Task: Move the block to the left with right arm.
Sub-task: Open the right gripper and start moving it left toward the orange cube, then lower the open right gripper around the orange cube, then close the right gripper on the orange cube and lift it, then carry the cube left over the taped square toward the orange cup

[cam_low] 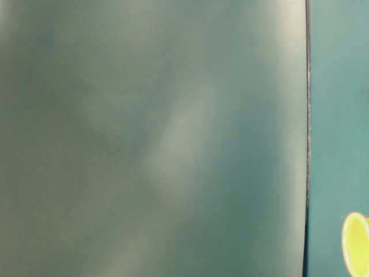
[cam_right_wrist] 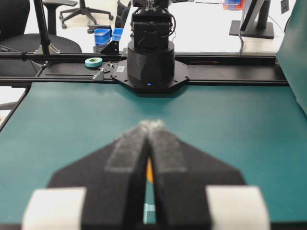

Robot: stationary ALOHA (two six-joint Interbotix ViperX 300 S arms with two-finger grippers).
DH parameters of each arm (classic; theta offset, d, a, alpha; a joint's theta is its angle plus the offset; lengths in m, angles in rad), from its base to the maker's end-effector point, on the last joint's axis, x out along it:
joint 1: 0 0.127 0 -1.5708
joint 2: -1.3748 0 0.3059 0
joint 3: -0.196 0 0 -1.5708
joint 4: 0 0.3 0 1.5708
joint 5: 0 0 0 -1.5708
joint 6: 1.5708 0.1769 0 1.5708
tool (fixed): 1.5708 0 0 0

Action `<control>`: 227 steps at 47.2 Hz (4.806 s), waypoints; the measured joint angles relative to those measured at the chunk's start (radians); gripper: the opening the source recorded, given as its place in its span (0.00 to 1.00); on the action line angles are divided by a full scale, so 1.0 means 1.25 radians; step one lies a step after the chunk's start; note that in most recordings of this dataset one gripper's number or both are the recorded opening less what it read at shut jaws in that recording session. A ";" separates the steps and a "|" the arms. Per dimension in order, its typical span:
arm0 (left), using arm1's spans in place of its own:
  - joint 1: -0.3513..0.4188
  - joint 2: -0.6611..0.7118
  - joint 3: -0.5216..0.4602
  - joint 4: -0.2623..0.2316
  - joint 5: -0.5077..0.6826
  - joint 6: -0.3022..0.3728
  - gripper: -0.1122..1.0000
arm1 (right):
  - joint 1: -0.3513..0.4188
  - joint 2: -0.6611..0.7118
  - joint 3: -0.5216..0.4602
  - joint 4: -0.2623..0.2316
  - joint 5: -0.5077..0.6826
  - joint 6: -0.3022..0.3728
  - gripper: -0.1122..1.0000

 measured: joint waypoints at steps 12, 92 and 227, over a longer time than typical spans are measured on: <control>0.000 0.004 -0.011 0.004 0.023 -0.002 0.10 | -0.002 0.031 -0.013 0.001 0.048 0.000 0.10; -0.001 0.004 -0.013 0.005 0.043 -0.015 0.10 | -0.042 0.653 -0.201 0.020 0.120 -0.011 0.64; 0.000 0.005 -0.012 0.005 0.044 -0.016 0.10 | -0.053 0.536 -0.382 -0.026 0.550 -0.020 0.47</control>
